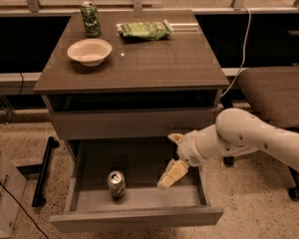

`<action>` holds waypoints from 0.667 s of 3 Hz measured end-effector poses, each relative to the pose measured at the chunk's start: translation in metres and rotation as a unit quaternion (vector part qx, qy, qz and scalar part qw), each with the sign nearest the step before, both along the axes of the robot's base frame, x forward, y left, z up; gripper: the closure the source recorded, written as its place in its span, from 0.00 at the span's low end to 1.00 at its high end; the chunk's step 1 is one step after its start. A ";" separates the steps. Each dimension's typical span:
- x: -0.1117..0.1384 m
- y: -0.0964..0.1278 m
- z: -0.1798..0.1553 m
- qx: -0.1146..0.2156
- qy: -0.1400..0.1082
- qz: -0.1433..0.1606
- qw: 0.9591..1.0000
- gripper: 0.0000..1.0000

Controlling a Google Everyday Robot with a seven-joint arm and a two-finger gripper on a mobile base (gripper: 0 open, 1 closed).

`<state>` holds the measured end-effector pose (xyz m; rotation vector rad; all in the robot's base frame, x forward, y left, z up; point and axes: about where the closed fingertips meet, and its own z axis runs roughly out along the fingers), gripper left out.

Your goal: Pick 7up can from middle drawer and place on counter

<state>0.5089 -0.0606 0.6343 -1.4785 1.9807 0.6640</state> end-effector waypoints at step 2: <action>0.004 0.008 -0.007 0.017 -0.005 -0.008 1.000 0.00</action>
Offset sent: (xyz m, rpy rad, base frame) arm 0.0088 0.0189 -0.0111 0.0899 -0.0296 -0.0461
